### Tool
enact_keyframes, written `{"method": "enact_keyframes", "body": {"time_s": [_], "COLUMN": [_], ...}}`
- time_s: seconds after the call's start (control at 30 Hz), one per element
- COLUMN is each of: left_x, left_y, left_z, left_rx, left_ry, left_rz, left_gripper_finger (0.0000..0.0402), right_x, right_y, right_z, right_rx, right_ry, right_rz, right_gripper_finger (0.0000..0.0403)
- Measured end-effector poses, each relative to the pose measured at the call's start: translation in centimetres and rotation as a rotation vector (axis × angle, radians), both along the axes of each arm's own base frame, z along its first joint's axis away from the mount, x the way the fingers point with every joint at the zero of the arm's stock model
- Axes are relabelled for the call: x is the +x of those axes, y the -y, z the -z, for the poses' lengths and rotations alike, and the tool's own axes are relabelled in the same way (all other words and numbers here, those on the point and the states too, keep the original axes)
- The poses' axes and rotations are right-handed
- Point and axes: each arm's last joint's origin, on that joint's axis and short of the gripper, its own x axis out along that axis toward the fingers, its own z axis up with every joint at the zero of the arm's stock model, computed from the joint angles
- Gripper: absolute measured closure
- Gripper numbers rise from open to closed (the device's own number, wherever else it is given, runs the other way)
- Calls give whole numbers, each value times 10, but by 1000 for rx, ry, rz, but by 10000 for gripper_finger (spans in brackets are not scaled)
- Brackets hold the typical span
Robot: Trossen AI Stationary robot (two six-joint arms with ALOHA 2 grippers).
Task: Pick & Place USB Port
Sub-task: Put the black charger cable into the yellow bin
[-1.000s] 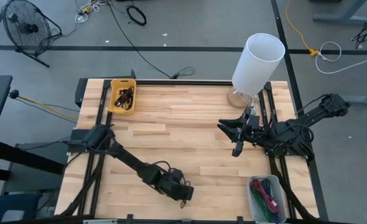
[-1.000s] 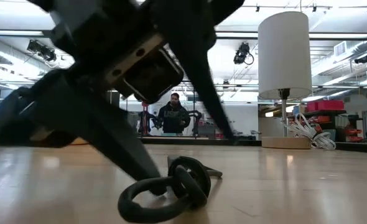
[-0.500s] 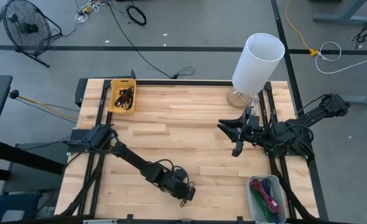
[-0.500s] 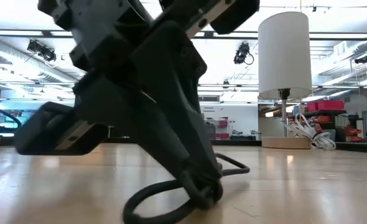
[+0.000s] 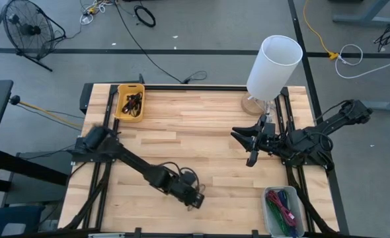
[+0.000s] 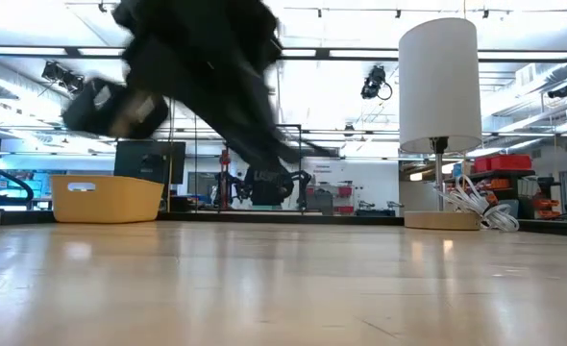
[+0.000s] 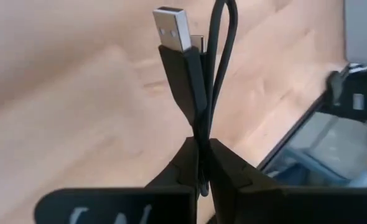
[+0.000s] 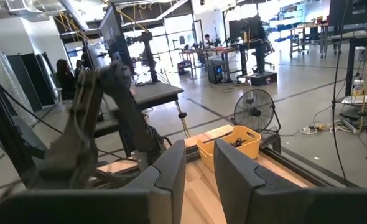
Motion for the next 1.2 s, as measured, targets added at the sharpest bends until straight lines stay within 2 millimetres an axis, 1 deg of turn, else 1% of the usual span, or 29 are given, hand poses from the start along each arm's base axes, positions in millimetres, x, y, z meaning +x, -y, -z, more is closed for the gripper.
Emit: {"method": "enact_keyframes", "body": {"time_s": [0.07, 0.17, 0.37, 0.5, 0.67, 0.8, 0.93, 1.03, 1.2], "left_x": [-11, -31, -79, -115, -158, -189, -211, -225, -250], "left_y": [-11, -32, -82, -118, -157, -179, -195, -205, -220], "left_z": [-18, -48, -105, -135, -163, -176, -179, -175, -159], "left_rx": [62, 163, 314, 391, 424, 453, 471, 473, 478], "left_ry": [-38, -90, -174, -235, -285, -333, -365, -379, -433], "left_rz": [-7, -24, -136, -238, -355, -427, -461, -469, -464], "left_gripper_finger": [385, 385, 385, 385, 385, 385, 385, 385, 385], "right_x": [0, 0, 0, 0, 0, 0, 0, 0, 0], "right_y": [0, 0, 0, 0, 0, 0, 0, 0, 0], "right_z": [0, 0, 1, 2, 3, 3, 4, 5, 5], "right_rx": [-1, -5, -16, -29, -33, -32, -6, 4, 23], "right_ry": [-2, -6, -16, -25, -33, -37, -31, -40, -33], "right_rz": [0, 0, 1, 1, 0, -6, -13, -13, -11], "right_gripper_finger": [319, 319, 319, 319, 319, 319, 319, 319, 319]}}
